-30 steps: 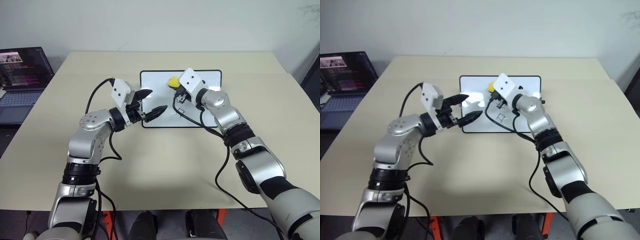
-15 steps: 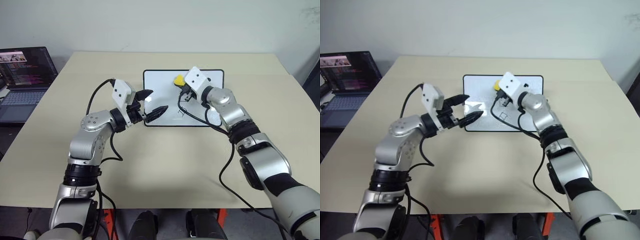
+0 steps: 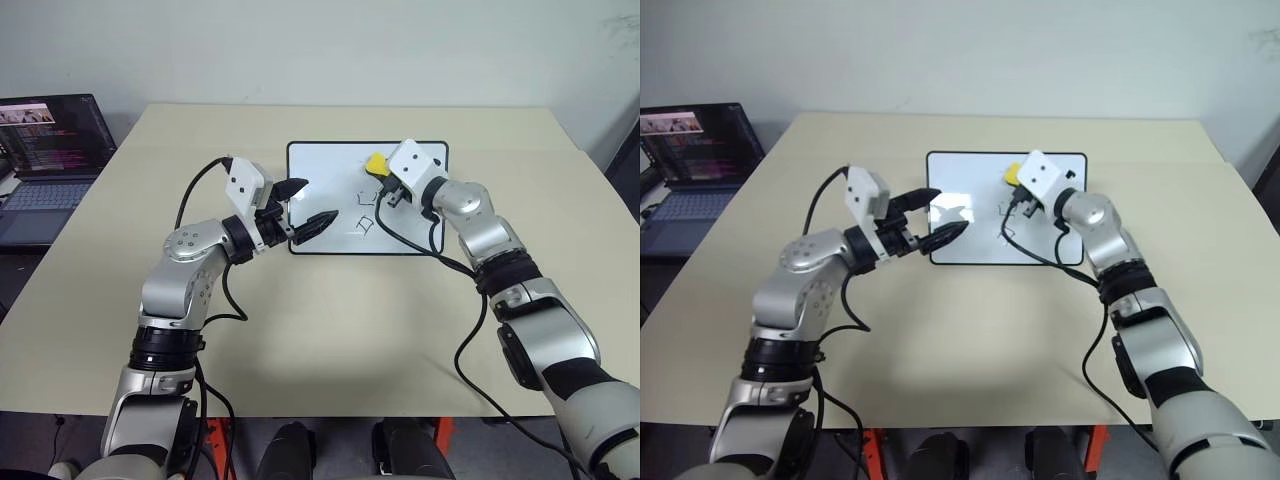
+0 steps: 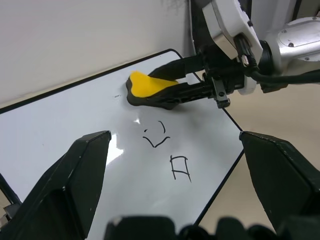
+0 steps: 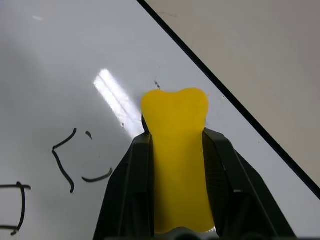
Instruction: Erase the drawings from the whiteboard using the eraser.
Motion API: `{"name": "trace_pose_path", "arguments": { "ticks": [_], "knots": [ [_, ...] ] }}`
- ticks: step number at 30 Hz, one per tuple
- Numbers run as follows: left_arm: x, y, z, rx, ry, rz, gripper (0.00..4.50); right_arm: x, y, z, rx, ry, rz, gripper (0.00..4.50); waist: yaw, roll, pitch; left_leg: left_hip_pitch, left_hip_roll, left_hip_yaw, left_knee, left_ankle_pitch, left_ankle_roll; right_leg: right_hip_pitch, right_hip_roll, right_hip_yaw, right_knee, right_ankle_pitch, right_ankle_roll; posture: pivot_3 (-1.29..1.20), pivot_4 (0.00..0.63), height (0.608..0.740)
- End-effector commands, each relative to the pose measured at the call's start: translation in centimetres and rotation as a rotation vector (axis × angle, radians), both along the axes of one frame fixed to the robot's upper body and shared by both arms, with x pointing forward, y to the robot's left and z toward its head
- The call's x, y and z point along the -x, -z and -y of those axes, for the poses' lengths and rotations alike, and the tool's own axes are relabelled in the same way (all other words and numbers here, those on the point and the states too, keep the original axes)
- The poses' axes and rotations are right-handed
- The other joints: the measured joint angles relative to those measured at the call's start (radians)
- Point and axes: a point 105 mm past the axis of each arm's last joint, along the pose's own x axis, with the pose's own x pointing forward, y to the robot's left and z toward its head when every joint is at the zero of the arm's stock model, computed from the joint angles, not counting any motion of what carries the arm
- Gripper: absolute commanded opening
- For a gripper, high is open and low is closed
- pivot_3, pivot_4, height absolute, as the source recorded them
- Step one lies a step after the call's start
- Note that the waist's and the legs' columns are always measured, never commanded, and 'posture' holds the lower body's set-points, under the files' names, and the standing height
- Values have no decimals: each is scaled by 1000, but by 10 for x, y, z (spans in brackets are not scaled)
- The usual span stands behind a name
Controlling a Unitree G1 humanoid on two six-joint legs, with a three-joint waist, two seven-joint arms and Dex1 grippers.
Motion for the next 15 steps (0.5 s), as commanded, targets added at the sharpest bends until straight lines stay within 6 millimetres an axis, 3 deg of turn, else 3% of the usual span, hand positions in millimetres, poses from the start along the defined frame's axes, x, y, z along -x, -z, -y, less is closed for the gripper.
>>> {"name": "trace_pose_path", "arguments": {
  "ticks": [1, 8, 15],
  "knots": [
    [1, -14, -1, -5, 3, 53, 4500, 2, 30, 28, 39, 86, -105, 1057, 0, 0, 0, 0, 0, 0, 0, 0, 0, 0, 0, 0, 0, 0, 0, 0, 150, 740],
    [0, -15, -2, -9, 2, 57, 4500, 9, 38, 38, 49, 102, -125, 1057, 0, -1, -1, 2, 0, 1, 0, 0, 0, 2, 0, 0, 0, 0, 0, 0, 150, 740],
    [0, -16, -1, -13, 6, 59, 4500, 12, 5, 25, -60, 74, -67, 1057, 0, -1, -1, 3, 0, 1, 0, 0, 0, 2, 0, 0, 0, 0, 0, 0, 150, 740]
  ]
}}
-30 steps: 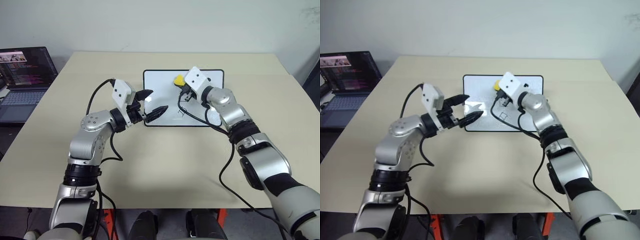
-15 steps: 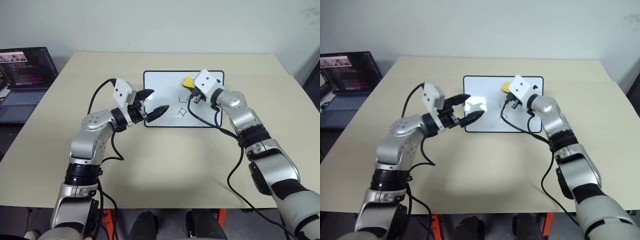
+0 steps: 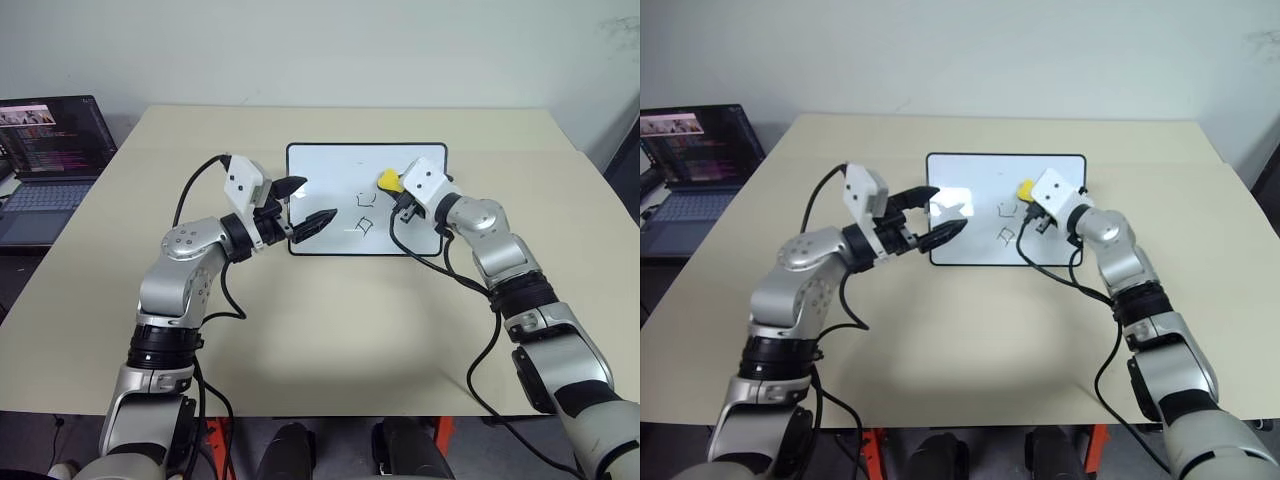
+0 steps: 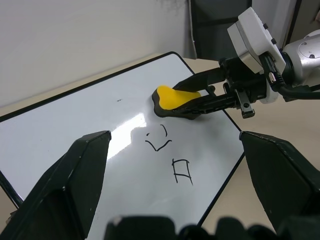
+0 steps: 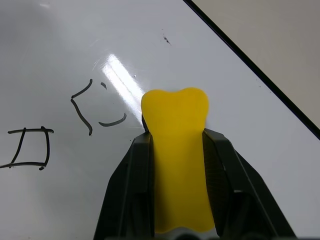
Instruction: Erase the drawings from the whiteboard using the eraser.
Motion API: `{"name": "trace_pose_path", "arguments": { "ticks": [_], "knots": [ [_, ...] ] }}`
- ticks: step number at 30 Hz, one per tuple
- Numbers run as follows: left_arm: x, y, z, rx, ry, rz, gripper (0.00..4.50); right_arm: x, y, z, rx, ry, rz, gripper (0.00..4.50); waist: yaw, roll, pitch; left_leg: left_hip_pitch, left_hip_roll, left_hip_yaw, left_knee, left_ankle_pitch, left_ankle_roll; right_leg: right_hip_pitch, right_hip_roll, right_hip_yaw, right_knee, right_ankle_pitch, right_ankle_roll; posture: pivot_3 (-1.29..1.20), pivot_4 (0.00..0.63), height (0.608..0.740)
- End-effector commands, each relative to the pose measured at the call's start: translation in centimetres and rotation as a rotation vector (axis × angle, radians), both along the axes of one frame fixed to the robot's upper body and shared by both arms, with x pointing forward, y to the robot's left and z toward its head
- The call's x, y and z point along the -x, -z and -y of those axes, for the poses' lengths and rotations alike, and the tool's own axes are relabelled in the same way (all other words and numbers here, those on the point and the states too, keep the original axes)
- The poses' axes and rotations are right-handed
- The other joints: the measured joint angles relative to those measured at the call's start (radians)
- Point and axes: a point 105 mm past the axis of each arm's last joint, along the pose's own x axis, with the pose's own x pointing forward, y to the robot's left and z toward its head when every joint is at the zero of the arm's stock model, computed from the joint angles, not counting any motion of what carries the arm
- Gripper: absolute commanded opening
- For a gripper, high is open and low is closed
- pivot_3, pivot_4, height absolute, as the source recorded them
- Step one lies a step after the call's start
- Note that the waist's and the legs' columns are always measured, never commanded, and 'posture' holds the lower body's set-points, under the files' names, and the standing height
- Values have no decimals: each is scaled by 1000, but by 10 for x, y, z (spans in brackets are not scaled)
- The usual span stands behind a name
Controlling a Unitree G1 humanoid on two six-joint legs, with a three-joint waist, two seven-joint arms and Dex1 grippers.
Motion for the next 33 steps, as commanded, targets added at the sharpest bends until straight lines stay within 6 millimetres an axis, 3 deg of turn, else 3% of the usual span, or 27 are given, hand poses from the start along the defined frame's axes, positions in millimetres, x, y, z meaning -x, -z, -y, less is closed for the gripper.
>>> {"name": "trace_pose_path", "arguments": {
  "ticks": [1, 5, 11, 25, 33],
  "knots": [
    [1, -13, 0, -7, 9, 51, 4500, -1, -13, 6, -80, 40, -7, 1057, 0, 0, 0, 0, 0, 0, 0, 0, 0, 0, 0, 0, 0, 0, 0, 0, 150, 740],
    [2, -13, 1, -7, 14, 50, 4500, 6, -43, -17, -203, -28, 51, 1057, -2, 0, 0, -2, 0, 0, 0, 0, 0, -2, 0, 0, 0, 0, 0, 0, 150, 740],
    [2, -14, 2, -9, 21, 52, 4500, 12, -57, -38, -255, -65, 81, 1057, -4, 1, 1, -7, 1, 0, -2, 0, -1, -7, 0, 0, -3, 0, 0, 0, 150, 740],
    [3, -14, 1, -9, 18, 56, 4500, -9, -44, -69, -187, -91, 85, 1057, -7, 1, 1, -7, 1, 1, -2, 0, 0, -7, 0, 1, -3, 0, 0, 0, 150, 740],
    [4, -12, -2, -6, 3, 53, 4500, -21, -29, -57, -122, -42, 46, 1057, -7, 1, 1, -7, 1, 1, -2, 0, 0, -7, 0, 1, -2, 0, 0, 0, 150, 740]
  ]
}}
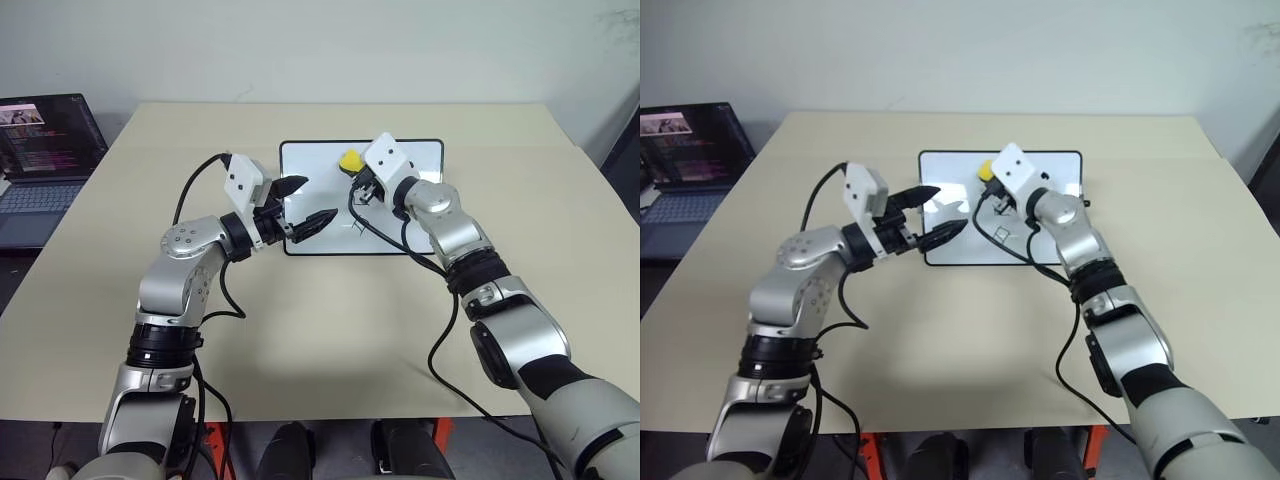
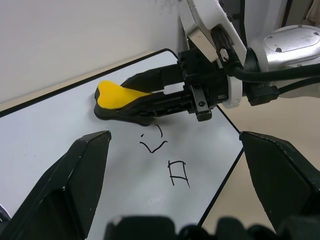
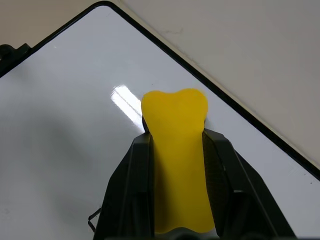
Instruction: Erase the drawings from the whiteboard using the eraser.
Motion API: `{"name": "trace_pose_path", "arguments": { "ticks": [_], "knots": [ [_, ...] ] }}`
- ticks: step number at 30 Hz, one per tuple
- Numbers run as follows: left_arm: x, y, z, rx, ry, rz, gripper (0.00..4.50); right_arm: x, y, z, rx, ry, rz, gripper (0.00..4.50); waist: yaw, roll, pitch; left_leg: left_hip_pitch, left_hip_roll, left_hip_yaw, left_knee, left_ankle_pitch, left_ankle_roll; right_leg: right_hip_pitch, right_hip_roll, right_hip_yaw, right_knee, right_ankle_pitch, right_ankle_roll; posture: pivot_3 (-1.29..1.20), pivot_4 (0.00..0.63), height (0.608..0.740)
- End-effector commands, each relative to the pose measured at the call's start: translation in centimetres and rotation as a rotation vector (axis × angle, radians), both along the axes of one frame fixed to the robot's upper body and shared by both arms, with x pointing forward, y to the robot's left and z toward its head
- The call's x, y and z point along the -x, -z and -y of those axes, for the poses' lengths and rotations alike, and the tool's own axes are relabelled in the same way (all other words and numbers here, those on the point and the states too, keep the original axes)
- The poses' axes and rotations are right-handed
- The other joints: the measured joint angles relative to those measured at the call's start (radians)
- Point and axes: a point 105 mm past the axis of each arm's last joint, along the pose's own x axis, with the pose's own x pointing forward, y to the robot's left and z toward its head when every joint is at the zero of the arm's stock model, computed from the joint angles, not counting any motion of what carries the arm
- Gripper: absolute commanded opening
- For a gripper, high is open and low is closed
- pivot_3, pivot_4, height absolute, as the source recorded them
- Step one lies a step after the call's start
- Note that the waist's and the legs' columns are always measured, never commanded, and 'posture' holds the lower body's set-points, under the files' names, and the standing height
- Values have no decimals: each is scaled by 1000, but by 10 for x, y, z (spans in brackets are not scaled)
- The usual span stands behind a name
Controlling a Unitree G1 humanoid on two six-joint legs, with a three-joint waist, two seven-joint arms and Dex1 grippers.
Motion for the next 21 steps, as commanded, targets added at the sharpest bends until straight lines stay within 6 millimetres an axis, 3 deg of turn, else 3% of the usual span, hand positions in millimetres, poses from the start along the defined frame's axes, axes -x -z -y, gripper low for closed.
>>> {"name": "trace_pose_path", "arguments": {
  "ticks": [1, 11, 16, 21],
  "knots": [
    [3, -12, -2, 2, -10, 52, 4500, -5, -5, 10, 30, 31, 18, 1057, 0, 0, 0, 0, 0, 0, 0, 0, 0, 0, 0, 0, 1, 0, 0, 0, 150, 740],
    [1, -11, 1, 8, -3, 48, 4500, 0, 11, 33, 63, 56, -17, 1057, 5, 0, 0, 1, 0, -1, 1, 0, 0, 1, 0, 0, 1, 0, 0, 0, 150, 740],
    [0, -10, 6, 16, 10, 44, 4500, 15, 37, 58, 97, 87, -71, 1057, 8, -1, -1, 1, 0, -1, 1, 0, 0, 3, 0, -1, 1, 0, 0, 0, 150, 740],
    [-1, -11, 8, 17, 17, 44, 4500, 20, 38, 79, 98, 143, -84, 1057, 7, -1, -1, 4, -1, -1, 2, 0, 0, 4, 0, -1, 2, 0, 0, 0, 150, 740]
  ]
}}
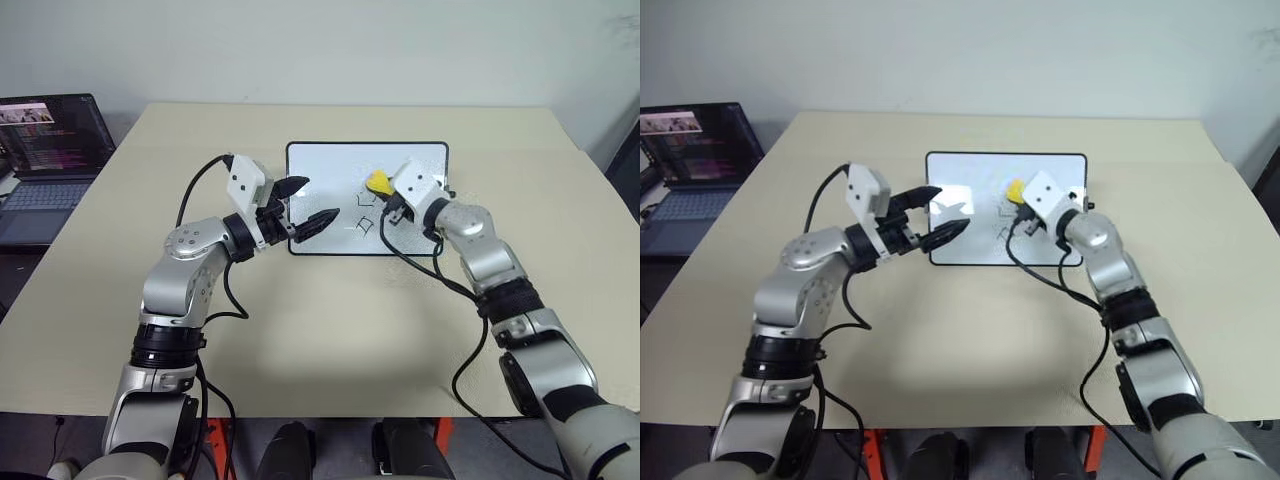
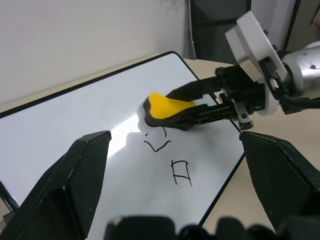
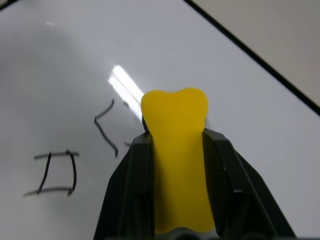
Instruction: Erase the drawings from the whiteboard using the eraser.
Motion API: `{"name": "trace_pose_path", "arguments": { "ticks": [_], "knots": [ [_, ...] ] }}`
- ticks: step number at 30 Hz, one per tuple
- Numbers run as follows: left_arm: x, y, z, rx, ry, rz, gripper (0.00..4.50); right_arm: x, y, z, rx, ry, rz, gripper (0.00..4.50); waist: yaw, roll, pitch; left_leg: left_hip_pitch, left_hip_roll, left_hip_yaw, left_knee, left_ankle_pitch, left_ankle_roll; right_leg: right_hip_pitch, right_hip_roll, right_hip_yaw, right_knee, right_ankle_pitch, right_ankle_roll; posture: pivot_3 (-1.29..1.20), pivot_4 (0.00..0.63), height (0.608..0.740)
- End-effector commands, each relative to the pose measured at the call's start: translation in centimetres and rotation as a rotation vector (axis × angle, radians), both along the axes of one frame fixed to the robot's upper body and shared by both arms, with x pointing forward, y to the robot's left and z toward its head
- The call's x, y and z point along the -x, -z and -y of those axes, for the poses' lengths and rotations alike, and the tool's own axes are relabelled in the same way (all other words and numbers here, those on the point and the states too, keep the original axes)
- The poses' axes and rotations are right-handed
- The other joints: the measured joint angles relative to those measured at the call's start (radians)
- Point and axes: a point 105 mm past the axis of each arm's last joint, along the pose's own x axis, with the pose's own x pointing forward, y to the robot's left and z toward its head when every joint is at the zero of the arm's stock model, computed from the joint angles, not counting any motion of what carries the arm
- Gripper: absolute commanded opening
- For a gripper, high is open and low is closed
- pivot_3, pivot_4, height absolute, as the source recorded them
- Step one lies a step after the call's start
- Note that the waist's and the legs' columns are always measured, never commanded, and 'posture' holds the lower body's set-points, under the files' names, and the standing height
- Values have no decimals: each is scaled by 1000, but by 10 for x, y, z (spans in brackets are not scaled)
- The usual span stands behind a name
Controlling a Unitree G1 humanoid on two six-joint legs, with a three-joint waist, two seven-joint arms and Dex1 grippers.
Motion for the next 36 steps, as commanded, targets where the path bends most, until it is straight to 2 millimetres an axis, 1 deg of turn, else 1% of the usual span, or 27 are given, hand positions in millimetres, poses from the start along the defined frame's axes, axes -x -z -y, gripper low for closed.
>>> {"name": "trace_pose_path", "arguments": {
  "ticks": [1, 4, 7, 9, 12, 15, 18, 21, 24, 26, 30, 36],
  "knots": [
    [0, -13, 4, 4, 18, 52, 4500, -3, 6, 28, 6, 99, -51, 1057, 0, 0, 0, 0, 0, 0, 0, 0, 0, 0, 0, 0, 0, 0, 0, 0, 150, 740],
    [-1, -15, 5, 3, 23, 54, 4500, -2, 4, 32, 2, 110, -51, 1057, 1, 0, 0, 1, 0, 0, 0, 0, 0, 1, 0, 0, 1, 0, 0, 0, 150, 740],
    [-1, -15, 6, 3, 26, 55, 4500, -2, -2, 31, -27, 112, -39, 1057, 1, 0, 0, 0, 0, 0, 0, 0, 0, 1, 0, 0, 0, 0, 0, 0, 150, 740],
    [-1, -15, 6, 2, 28, 55, 4500, -2, -11, 27, -90, 105, -30, 1057, 1, 0, 0, 0, 0, 0, 0, 0, 0, 1, 0, 0, 0, 0, 0, 0, 150, 740],
    [1, -16, 4, -3, 30, 57, 4500, 0, -31, 19, -209, 78, -12, 1057, 1, 0, 0, 0, 0, 0, 0, 0, 0, 0, 0, 0, 0, 0, 0, 0, 150, 740],
    [3, -16, 1, -11, 27, 56, 4500, 5, -48, 16, -299, 59, 0, 1057, 0, 0, 0, -1, 0, 0, 0, 0, 0, 0, 0, 0, -1, 0, 0, 0, 150, 740],
    [5, -16, 0, -17, 24, 53, 4500, 15, -66, 8, -401, -1, 10, 1057, -2, 0, 0, -3, 0, 0, -1, 0, 0, -2, 0, 0, -2, 0, 0, 0, 150, 740],
    [7, -16, -2, -22, 21, 52, 4500, 26, -75, 6, -440, -24, 30, 1057, -5, 1, 1, -4, 1, 0, -2, 0, 0, -4, 0, 0, -4, 0, 0, 0, 150, 740],
    [9, -16, -4, -27, 17, 49, 4500, 35, -72, 6, -433, -16, 28, 1057, -3, 1, 1, -5, 1, 0, -2, 0, 0, -4, 0, 0, -5, 0, 0, 0, 150, 740],
    [9, -16, -5, -30, 17, 46, 4500, 38, -67, 6, -429, 1, 18, 1057, -2, 1, 1, -5, 1, 0, -2, 0, 0, -3, 0, 0, -5, 0, 0, 0, 150, 740],
    [9, -15, -3, -34, 24, 40, 4500, 37, -59, 6, -425, 31, 4, 1057, -3, 1, 1, -4, 0, 0, -2, 0, 0, -3, 0, 0, -4, 0, 0, 0, 150, 740],
    [9, -17, -3, -39, 31, 42, 4500, 32, -59, 8, -408, 54, 8, 1057, -3, 1, 1, -4, 1, 0, -2, 0, 0, -3, 1, 0, -4, 0, 0, 0, 150, 740]
  ]
}}
